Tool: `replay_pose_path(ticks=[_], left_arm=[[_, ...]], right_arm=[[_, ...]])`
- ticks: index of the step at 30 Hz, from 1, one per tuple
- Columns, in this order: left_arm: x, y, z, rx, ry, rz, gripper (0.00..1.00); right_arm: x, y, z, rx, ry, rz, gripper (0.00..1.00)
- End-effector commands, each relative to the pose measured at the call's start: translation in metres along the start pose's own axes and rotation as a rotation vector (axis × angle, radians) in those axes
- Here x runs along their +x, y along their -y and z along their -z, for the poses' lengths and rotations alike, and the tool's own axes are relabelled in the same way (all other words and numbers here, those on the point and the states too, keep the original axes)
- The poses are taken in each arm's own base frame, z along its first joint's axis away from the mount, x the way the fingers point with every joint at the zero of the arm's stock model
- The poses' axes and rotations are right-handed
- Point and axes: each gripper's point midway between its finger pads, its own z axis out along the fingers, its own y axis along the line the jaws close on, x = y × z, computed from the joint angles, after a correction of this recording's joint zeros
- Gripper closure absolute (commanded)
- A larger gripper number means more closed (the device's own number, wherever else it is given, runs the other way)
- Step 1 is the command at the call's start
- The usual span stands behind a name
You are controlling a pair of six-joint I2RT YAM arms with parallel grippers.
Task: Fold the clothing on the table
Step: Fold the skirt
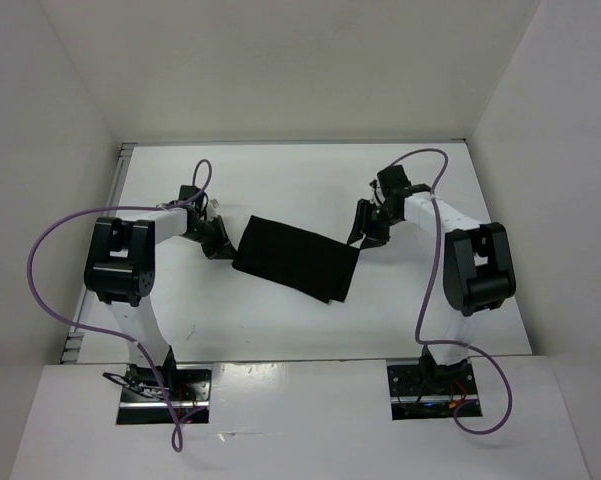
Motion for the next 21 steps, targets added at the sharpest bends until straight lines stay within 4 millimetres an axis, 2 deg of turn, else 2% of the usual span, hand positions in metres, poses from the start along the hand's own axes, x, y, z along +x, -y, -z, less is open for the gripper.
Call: replay_pose_path(ticks=[1, 4, 11, 15, 17, 18, 21], left_arm=[[0.007, -0.02, -0.007, -0.1, -0.006, -0.013, 1.0], [0.008, -0.021, -0.006, -0.104, -0.013, -0.009, 1.0], [0.008, -0.021, -0.006, -0.104, -0.013, -0.009, 1.0], [0.008, -0.021, -0.006, -0.104, -0.013, -0.009, 1.0], [0.008, -0.021, -0.006, -0.104, -0.013, -0.009, 1.0], [0.008, -0.021, -0.006, -0.104, -0.013, -0.009, 1.0], [0.008, -0.021, -0.006, -0.104, -0.013, -0.009, 1.0]], right_arm=[[0.001, 0.002, -0.013, -0.019, -0.022, -0.025, 0.51], [0.013, 0.008, -0.025, -0.02, -0.076, -0.045, 0.53], [0.023, 0.008, -0.035, -0.05, -0.12, -0.068, 0.55], [0.025, 0.009, -0.041, -0.057, -0.132, -0.072, 0.61], [0.026, 0.011, -0.044, -0.053, -0.141, -0.077, 0.66], [0.026, 0.012, -0.046, -0.053, -0.141, -0.077, 0.74], [0.023, 0.015, -0.049, -0.033, -0.135, -0.086, 0.85]])
